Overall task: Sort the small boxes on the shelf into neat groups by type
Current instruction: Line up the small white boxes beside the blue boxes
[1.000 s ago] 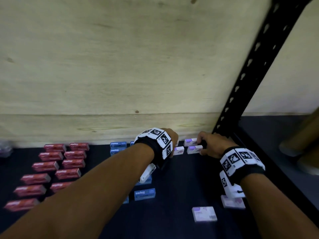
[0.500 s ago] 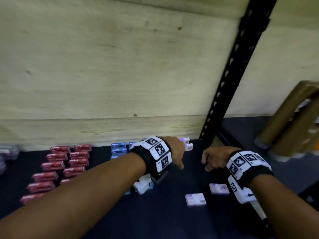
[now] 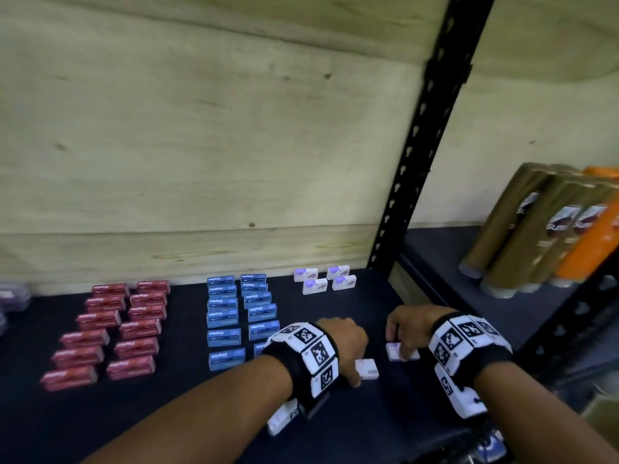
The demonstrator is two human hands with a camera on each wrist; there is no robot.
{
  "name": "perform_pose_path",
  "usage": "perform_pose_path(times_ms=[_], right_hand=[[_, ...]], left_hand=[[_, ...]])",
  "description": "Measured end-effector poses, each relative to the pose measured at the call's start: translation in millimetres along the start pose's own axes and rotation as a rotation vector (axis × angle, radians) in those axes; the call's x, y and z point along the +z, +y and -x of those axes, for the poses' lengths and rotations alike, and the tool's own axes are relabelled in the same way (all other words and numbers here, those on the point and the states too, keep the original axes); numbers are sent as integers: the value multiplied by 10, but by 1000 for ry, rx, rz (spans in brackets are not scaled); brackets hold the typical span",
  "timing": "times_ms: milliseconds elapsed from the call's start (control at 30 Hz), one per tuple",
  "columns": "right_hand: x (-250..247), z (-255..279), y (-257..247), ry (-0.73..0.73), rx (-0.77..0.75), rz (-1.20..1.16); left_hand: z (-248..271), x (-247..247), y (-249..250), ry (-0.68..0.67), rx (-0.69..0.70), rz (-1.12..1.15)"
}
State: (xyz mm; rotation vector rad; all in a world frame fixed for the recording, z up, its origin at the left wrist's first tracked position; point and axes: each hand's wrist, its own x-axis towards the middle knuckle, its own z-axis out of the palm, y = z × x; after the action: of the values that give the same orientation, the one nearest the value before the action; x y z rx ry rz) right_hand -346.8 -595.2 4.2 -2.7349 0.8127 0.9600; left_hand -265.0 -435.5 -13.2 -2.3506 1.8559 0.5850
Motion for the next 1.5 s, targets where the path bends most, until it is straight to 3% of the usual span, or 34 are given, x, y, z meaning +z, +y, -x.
perform_pose_path(times_ms=[133,333,467,900,1500], right_hand=[[29,49,6,6,-36,-7],[48,48,34,200,-92,-130],[40,8,18,249,-167,-150],[-143,-507,-70,401,-239,-202],[-350,-926,-109,450,-240,-252]], left_hand=[[39,-57,-51,45,-6,-13],[53,-117,-198,91,-42,-65],[40,-191,-354,98,-68,-83],[-239,-390,-795,91,-205,-119],[-463,-483,-1034,94,-249,-101]])
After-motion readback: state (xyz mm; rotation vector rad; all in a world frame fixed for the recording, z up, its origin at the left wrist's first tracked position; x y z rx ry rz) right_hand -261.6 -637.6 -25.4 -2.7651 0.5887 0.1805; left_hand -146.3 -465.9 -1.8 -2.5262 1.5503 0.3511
